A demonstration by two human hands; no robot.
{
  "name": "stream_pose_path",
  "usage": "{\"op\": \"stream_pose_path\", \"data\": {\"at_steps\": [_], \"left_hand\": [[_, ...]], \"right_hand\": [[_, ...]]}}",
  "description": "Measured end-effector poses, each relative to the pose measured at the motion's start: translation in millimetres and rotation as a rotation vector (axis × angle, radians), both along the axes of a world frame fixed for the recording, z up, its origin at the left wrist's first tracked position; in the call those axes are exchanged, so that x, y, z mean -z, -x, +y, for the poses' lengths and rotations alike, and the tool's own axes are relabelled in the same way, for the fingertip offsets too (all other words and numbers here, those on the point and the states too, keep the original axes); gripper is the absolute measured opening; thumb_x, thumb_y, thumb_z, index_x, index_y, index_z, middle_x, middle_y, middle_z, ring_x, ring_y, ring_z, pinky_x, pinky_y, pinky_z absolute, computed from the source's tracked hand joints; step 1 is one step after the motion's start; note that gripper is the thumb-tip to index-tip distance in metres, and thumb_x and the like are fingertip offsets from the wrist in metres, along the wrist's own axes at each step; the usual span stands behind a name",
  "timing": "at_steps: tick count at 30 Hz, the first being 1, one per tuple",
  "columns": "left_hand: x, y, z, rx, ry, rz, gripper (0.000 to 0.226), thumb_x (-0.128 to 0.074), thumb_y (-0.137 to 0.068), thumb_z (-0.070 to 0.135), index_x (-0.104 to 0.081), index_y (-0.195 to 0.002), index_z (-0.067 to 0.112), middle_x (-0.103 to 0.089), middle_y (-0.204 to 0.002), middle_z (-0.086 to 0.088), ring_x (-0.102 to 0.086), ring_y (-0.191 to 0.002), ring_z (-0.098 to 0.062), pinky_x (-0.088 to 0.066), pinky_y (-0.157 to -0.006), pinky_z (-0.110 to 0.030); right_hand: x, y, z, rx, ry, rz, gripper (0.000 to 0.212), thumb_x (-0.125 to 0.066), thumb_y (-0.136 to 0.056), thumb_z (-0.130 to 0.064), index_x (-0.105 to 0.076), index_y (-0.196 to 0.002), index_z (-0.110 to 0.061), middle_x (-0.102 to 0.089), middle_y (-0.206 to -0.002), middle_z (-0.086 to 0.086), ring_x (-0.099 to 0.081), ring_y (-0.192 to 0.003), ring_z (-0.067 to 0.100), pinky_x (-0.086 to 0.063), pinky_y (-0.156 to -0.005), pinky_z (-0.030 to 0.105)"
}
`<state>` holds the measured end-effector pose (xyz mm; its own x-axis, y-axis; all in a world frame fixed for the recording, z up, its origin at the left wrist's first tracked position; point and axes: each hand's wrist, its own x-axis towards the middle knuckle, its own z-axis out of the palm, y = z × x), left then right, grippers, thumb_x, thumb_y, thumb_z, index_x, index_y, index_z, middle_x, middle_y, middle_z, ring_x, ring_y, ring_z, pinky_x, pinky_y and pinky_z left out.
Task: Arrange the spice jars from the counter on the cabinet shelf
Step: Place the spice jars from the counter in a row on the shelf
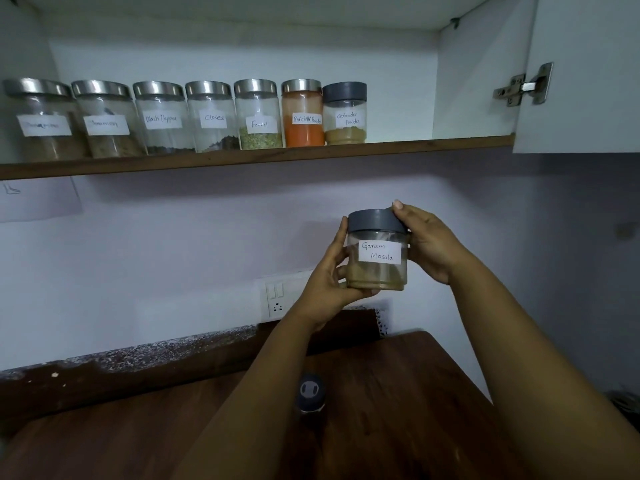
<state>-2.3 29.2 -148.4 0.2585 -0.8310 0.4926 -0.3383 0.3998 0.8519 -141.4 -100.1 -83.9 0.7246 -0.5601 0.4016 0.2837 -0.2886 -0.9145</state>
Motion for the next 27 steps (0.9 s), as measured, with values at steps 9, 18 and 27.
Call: {"op": "stream_pose_path", "data": {"at_steps": [9,18,27], "left_hand": [[-22,7,-4,-0.019,0.038,-0.051,0.116,-0.087,-0.065,0.024,-0.011,-0.145,0.061,-0.041,-0.146,0.012,-0.051,-0.124,0.001,-0.053,-0.093,-0.027],[-103,24,-39,-0.158,0.319,-0.098,0.092,-0.087,-0.069,0.027,-0.036,-0.144,0.044,-0.05,-0.137,0.012,-0.052,-0.121,0.0,-0.053,-0.085,-0.017],[-128,-20,-82,-1.27,0.321,-0.976,0.044,-0.055,-0.094,0.044,-0.063,-0.119,0.009,-0.061,-0.118,-0.011,-0.054,-0.116,-0.029,-0.033,-0.111,-0.051]], "right_hand": [[-23,6,-7,-0.039,0.056,-0.021,0.037,-0.053,-0.091,-0.05,-0.069,-0.106,-0.02,-0.071,-0.093,-0.005,-0.066,-0.087,0.011,-0.054,-0.068,0.023],[-118,28,-28,0.015,0.337,-0.042,0.027,-0.064,-0.086,-0.05,-0.067,-0.097,-0.026,-0.065,-0.1,0.002,-0.064,-0.089,0.016,-0.057,-0.073,0.033],[-210,10,-102,0.172,0.445,-0.17,0.014,-0.067,-0.087,-0.046,-0.069,-0.091,-0.033,-0.06,-0.102,-0.001,-0.064,-0.098,0.024,-0.056,-0.079,0.042]]}}
